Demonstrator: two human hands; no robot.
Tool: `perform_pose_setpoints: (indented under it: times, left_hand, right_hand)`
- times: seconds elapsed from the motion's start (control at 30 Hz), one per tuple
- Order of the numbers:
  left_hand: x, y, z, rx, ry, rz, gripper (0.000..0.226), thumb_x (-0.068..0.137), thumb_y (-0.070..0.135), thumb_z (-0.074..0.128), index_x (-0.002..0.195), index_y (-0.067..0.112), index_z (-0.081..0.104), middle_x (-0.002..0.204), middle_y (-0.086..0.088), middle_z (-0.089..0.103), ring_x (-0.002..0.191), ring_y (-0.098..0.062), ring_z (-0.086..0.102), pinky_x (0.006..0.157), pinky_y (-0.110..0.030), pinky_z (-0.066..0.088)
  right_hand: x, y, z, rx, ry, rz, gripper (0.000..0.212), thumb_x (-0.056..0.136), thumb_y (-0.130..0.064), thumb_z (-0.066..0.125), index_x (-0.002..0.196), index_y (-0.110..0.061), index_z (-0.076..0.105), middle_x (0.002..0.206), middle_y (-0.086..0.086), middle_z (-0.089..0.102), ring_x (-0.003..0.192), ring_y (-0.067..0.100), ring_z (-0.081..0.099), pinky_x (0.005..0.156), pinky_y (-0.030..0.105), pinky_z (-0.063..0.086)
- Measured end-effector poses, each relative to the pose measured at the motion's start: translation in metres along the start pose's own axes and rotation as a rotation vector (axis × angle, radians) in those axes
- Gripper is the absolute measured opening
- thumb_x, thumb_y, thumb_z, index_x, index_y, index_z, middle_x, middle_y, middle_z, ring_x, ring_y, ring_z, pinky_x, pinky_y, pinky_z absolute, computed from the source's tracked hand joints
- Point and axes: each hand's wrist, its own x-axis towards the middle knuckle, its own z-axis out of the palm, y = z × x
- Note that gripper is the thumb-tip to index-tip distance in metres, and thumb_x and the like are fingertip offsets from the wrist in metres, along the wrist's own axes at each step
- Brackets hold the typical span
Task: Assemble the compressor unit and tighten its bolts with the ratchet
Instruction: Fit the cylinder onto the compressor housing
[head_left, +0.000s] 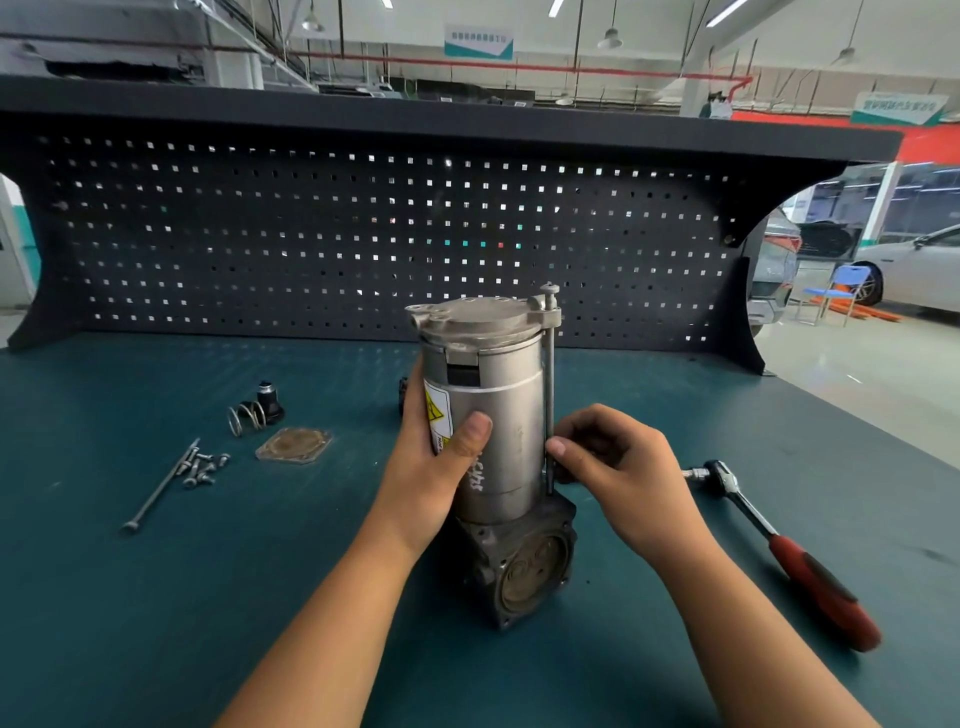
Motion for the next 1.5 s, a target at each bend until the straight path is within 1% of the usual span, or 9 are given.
perform_pose_setpoints:
  times: [0.37, 0.57, 0.7, 0.8, 0.97, 1.13, 1.3, 1.4, 1.5]
  left_hand:
    - [0.000, 0.000, 0.001, -0.011, 0.007, -0.003, 0.098, 0.052, 0.079, 0.068, 0.133, 0.036, 0.035, 0.126, 0.028, 0.055, 0.118, 0.003, 0.051, 0.097, -0.017, 0.043]
    - [-0.001, 0.000, 0.001, -0.024, 0.013, -0.016, 0.101, 0.046, 0.082, 0.067, 0.132, 0.041, 0.034, 0.124, 0.032, 0.054, 0.117, 0.008, 0.050, 0.096, -0.013, 0.043]
    - [-0.001, 0.000, 0.002, -0.040, 0.022, -0.009, 0.101, 0.049, 0.079, 0.069, 0.132, 0.033, 0.035, 0.118, 0.035, 0.057, 0.112, 0.011, 0.052, 0.084, -0.005, 0.042]
    - [-0.001, 0.001, 0.002, -0.033, 0.014, -0.003, 0.100, 0.051, 0.078, 0.068, 0.133, 0.033, 0.034, 0.120, 0.033, 0.057, 0.113, 0.009, 0.052, 0.085, -0.007, 0.042]
    - [0.000, 0.002, 0.002, -0.026, 0.020, 0.001, 0.099, 0.054, 0.077, 0.068, 0.135, 0.032, 0.034, 0.123, 0.030, 0.056, 0.116, 0.007, 0.052, 0.088, -0.008, 0.041]
    - [0.001, 0.001, 0.002, -0.022, 0.018, 0.004, 0.106, 0.057, 0.074, 0.069, 0.142, 0.026, 0.029, 0.126, 0.025, 0.056, 0.118, 0.002, 0.052, 0.089, -0.010, 0.043]
    - [0.000, 0.001, 0.001, -0.027, 0.020, -0.008, 0.111, 0.054, 0.076, 0.069, 0.144, 0.027, 0.027, 0.126, 0.027, 0.055, 0.118, 0.004, 0.051, 0.089, -0.010, 0.043]
    - [0.000, 0.001, 0.002, -0.022, 0.022, -0.010, 0.105, 0.054, 0.076, 0.069, 0.140, 0.029, 0.030, 0.125, 0.028, 0.056, 0.117, 0.004, 0.052, 0.088, -0.009, 0.043]
    - [0.001, 0.000, 0.001, -0.029, 0.022, -0.019, 0.108, 0.050, 0.079, 0.069, 0.139, 0.032, 0.031, 0.123, 0.030, 0.056, 0.115, 0.006, 0.053, 0.088, -0.010, 0.044]
  right_hand:
    - [-0.003, 0.000, 0.000, 0.009, -0.008, -0.009, 0.023, 0.081, -0.005, 0.070, 0.071, -0.024, 0.062, 0.067, -0.007, 0.065, 0.063, 0.010, 0.059, 0.065, 0.027, 0.052]
    - [0.027, -0.034, -0.012, 0.177, 0.193, -0.113, 0.012, 0.090, -0.017, 0.057, 0.091, -0.024, 0.066, 0.083, -0.013, 0.069, 0.080, 0.005, 0.062, 0.072, 0.020, 0.051]
    - [0.056, -0.069, -0.008, 0.099, 0.114, -0.193, 0.023, 0.097, -0.015, 0.049, 0.103, -0.029, 0.066, 0.099, -0.016, 0.068, 0.095, -0.003, 0.060, 0.084, 0.014, 0.047]
    - [0.062, -0.078, -0.007, 0.060, 0.026, -0.172, 0.023, 0.097, -0.014, 0.049, 0.099, -0.024, 0.069, 0.102, -0.012, 0.068, 0.092, -0.007, 0.058, 0.079, 0.009, 0.044]
    - [0.063, -0.076, -0.008, 0.090, 0.008, -0.136, 0.019, 0.094, -0.013, 0.055, 0.086, -0.017, 0.072, 0.092, -0.004, 0.071, 0.089, 0.007, 0.063, 0.084, 0.022, 0.049]
    - [0.063, -0.073, -0.001, 0.175, 0.059, -0.115, 0.009, 0.083, -0.018, 0.070, 0.076, -0.015, 0.065, 0.065, -0.012, 0.064, 0.066, 0.002, 0.059, 0.068, 0.016, 0.048]
    - [0.061, -0.066, 0.000, 0.338, 0.022, -0.030, 0.017, 0.080, -0.033, 0.060, 0.081, -0.022, 0.072, 0.084, -0.008, 0.070, 0.085, 0.011, 0.061, 0.080, 0.029, 0.047]
    - [0.060, -0.063, 0.002, 0.358, 0.046, -0.032, 0.011, 0.078, -0.031, 0.062, 0.081, -0.023, 0.070, 0.081, -0.009, 0.068, 0.082, 0.010, 0.060, 0.077, 0.027, 0.047]
    - [0.057, -0.058, -0.001, 0.374, 0.039, 0.026, 0.021, 0.081, -0.040, 0.059, 0.097, -0.027, 0.065, 0.090, -0.011, 0.069, 0.085, 0.009, 0.064, 0.078, 0.029, 0.047]
